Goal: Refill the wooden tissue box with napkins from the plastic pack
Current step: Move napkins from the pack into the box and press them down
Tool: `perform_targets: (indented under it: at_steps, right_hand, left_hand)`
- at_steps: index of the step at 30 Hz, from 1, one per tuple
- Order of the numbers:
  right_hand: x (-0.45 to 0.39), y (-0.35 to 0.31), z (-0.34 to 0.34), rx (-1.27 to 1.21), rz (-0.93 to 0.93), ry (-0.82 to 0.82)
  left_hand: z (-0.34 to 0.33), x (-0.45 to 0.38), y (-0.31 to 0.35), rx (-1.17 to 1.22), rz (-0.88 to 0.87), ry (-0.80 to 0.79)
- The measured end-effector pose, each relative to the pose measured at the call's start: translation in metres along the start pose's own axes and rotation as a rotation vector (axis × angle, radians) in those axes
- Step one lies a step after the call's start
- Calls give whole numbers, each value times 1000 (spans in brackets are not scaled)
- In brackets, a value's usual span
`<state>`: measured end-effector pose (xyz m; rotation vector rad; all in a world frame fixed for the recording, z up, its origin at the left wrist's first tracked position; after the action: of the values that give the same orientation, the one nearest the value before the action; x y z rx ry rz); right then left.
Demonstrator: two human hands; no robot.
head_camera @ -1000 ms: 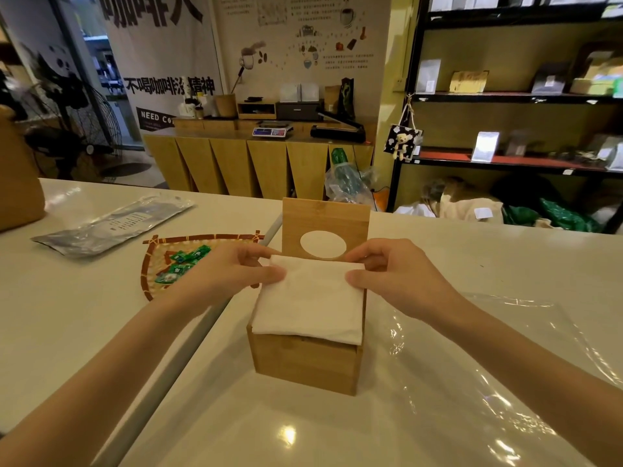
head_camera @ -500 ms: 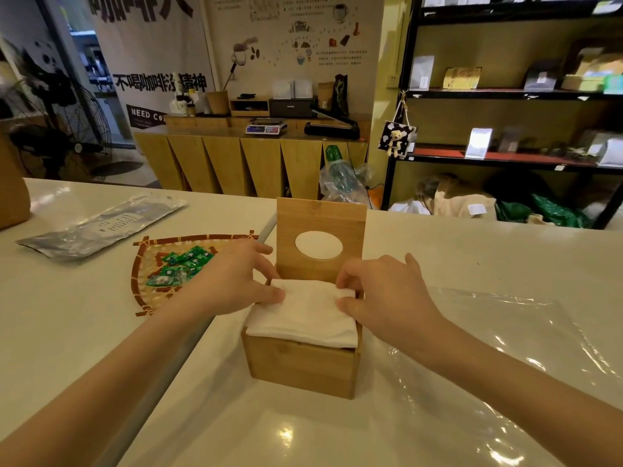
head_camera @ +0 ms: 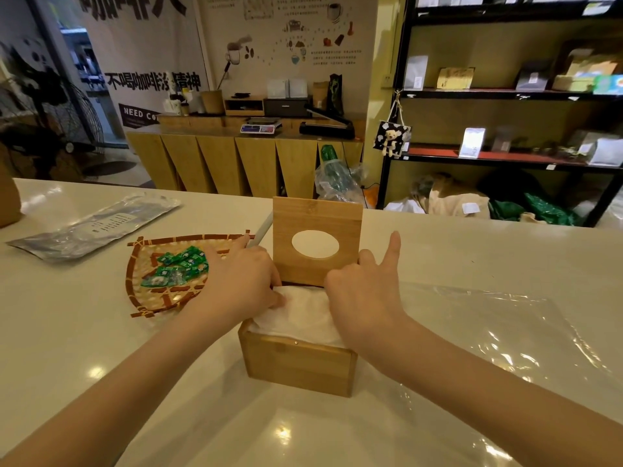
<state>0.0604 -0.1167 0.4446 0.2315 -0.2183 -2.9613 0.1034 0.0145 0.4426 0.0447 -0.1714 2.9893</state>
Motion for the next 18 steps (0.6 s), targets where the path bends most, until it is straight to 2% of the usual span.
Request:
perform_targets:
  at_steps: [6,8,10,14,18]
  right_hand:
    - [-3,6,-2,-80,-20,47]
    - [-2,9,-2,-172,-39,9]
    - [-2,14,0,-274,-53,-55]
    - [2,22,13,-387,-6,-264]
    - [2,17,17,-270,43,-389]
  left_hand:
    - [2,13,10,-184,30,195]
    - [4,17,9,-145,-1,221]
    - [7,18,4,-17,-36,144]
    - [10,18,-13,72,-91,-184]
    - [11,16,-16,-7,-123,-235]
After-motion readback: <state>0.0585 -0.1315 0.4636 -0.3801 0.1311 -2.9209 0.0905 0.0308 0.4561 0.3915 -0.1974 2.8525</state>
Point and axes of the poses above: each hand's wrist, its own x-axis away from the middle knuckle, its own z-axis out of the back of the hand, y = z × x, the point moved 1 cm from there along -x, towards the middle knuckle, and after that the axes turned 4 degrees about -x, right-handed, at the moved point
